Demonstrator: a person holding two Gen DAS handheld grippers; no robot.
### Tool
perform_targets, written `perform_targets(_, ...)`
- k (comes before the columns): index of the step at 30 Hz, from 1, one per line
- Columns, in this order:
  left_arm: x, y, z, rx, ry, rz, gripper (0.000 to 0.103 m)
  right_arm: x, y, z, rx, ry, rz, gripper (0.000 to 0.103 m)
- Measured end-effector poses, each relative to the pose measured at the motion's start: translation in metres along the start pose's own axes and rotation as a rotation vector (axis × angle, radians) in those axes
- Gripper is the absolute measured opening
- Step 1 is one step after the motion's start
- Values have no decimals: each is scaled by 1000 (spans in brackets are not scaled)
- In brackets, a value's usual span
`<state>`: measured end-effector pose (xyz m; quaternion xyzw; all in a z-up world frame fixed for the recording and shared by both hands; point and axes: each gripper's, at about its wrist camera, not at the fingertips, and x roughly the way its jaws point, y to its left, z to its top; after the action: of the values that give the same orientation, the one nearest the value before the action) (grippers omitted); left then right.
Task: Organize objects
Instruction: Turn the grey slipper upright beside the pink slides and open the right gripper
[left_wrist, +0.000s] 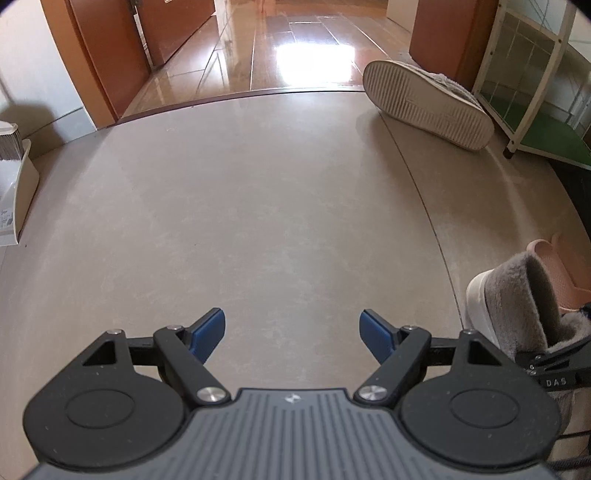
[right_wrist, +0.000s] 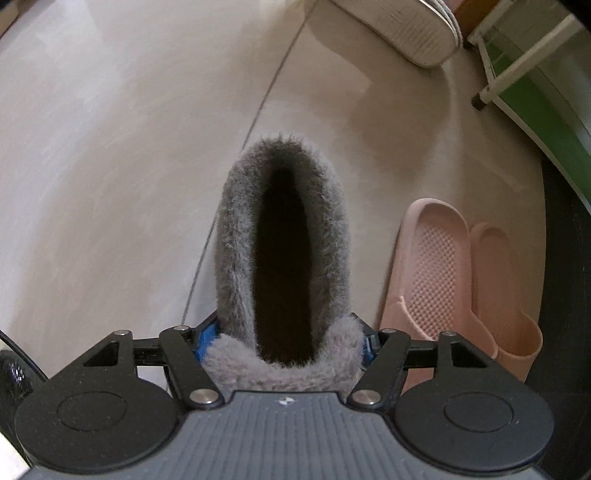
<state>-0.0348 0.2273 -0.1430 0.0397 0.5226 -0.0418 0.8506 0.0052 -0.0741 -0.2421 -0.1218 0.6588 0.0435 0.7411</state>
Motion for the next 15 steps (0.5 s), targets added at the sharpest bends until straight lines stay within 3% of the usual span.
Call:
perform_targets(3,2,0,2,-7,4,-2,81,1,-8,11,-32,-3,51,84)
perform_targets(7,7,-4,12,-14,8,14,83,-22,-12,14,-221,-56,133,96)
perform_targets(12,17,-26,49,16,30,10,84,-55,-27,22,-501,-112,177,101)
perform_targets(15,21,-46,83,52,45,-21,87,-68,-44,29,-584,-178,186,103)
